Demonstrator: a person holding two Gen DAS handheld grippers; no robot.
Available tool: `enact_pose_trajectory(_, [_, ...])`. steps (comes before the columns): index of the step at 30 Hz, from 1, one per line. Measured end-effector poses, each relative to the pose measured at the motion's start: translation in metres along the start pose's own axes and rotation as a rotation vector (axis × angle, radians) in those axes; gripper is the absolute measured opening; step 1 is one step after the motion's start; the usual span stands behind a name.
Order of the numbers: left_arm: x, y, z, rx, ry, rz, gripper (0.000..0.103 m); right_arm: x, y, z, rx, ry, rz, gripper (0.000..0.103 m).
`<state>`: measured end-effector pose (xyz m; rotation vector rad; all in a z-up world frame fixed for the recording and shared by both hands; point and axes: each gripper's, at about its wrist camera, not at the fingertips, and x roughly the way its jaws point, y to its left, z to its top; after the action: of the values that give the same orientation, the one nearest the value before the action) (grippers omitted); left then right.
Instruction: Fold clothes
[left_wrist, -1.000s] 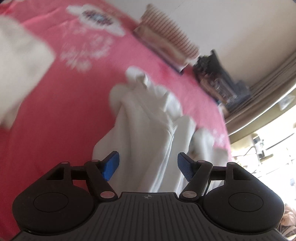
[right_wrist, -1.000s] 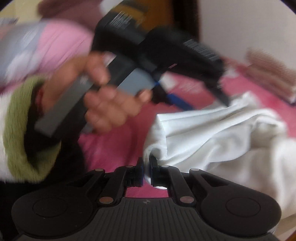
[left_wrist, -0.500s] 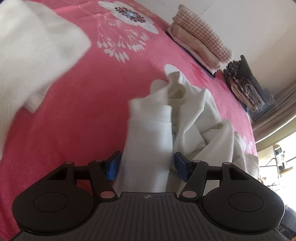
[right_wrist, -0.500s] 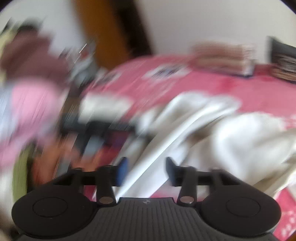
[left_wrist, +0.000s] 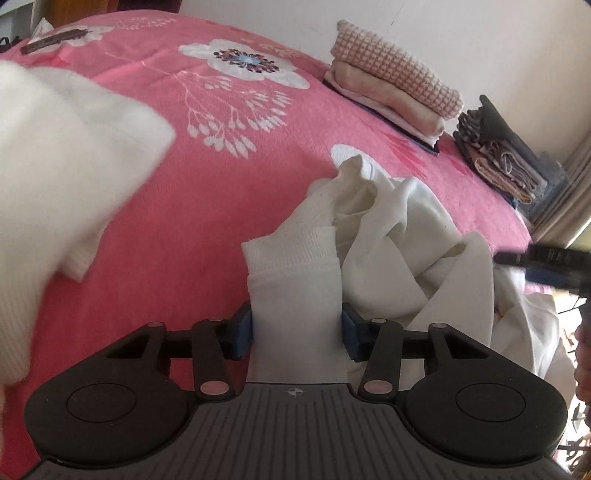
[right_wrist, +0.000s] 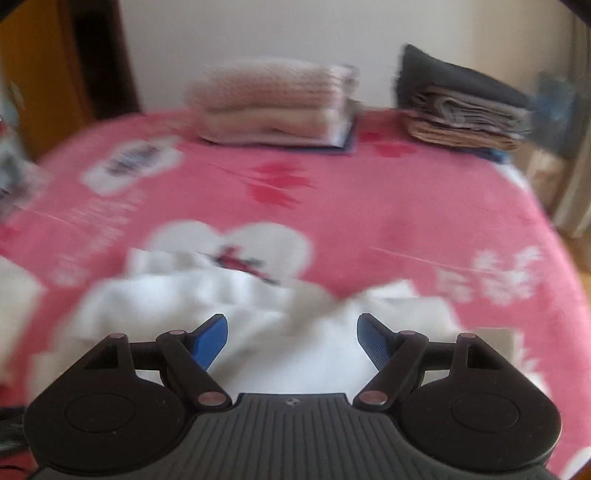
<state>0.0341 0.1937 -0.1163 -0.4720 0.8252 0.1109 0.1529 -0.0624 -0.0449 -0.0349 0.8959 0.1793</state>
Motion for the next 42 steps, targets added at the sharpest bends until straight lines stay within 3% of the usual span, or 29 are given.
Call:
enact_pose_trajectory(2, [0.0, 0.001, 0.0, -0.003, -0.001, -0.002, 0.049, 0.01, -0.012, -0.009, 0.008, 0.066, -0.031, 0.071])
enact_pose_trajectory(3, [0.0, 0.001, 0.0, -0.005, -0.001, -0.003, 0.049, 0.012, -0.019, -0.018, 0.022, 0.105, -0.022, 0.055])
enact_pose_trajectory(7, [-0.001, 0.0, 0.001, -0.002, -0.014, 0.006, 0.047, -0.011, -0.042, -0.063, 0.07, 0.167, 0.003, 0.025])
enact_pose_trajectory(14, [-0.007, -0.001, 0.002, 0.009, -0.048, 0.031, 0.04, -0.071, -0.038, -0.121, 0.136, 0.289, 0.117, 0.012])
enact_pose_trajectory(19, [-0.009, 0.005, 0.003, -0.021, -0.046, 0.032, 0.039, -0.089, -0.008, -0.169, 0.128, 0.465, 0.321, 0.01])
enact_pose_trajectory(21, [-0.01, 0.007, 0.004, -0.038, -0.039, 0.028, 0.039, -0.092, 0.006, -0.189, 0.099, 0.521, 0.363, 0.01])
enact_pose_trajectory(23, [-0.01, 0.009, 0.004, -0.049, -0.034, 0.023, 0.039, -0.101, 0.016, -0.197, 0.055, 0.523, 0.361, 0.011])
enact_pose_trajectory(26, [-0.009, 0.01, 0.004, -0.057, -0.03, 0.018, 0.039, -0.123, 0.021, -0.175, -0.009, 0.411, 0.328, 0.014])
enact_pose_trajectory(29, [-0.01, 0.01, 0.005, -0.063, -0.03, 0.01, 0.039, -0.137, 0.03, -0.131, -0.079, 0.238, 0.334, 0.03])
enact_pose_trajectory(31, [-0.01, 0.012, 0.005, -0.07, -0.027, 0.003, 0.039, -0.147, 0.036, -0.101, -0.126, 0.122, 0.338, 0.049])
enact_pose_trajectory(32, [-0.01, 0.013, 0.005, -0.078, -0.024, -0.004, 0.04, -0.147, 0.042, -0.087, -0.158, 0.07, 0.333, 0.051])
enact_pose_trajectory(35, [-0.008, 0.02, 0.006, -0.122, -0.005, -0.041, 0.044, -0.12, 0.072, -0.049, -0.243, -0.036, 0.31, 0.076])
enact_pose_trajectory(36, [-0.007, 0.022, 0.006, -0.134, -0.001, -0.047, 0.045, -0.105, 0.083, -0.039, -0.267, -0.045, 0.301, 0.083])
enact_pose_trajectory(39, [-0.004, 0.023, 0.006, -0.136, 0.003, -0.053, 0.046, -0.056, 0.117, -0.017, -0.341, -0.018, 0.27, 0.083])
enact_pose_trajectory(42, [-0.001, 0.022, 0.006, -0.125, 0.005, -0.061, 0.046, -0.005, 0.137, -0.01, -0.368, 0.082, 0.235, 0.082])
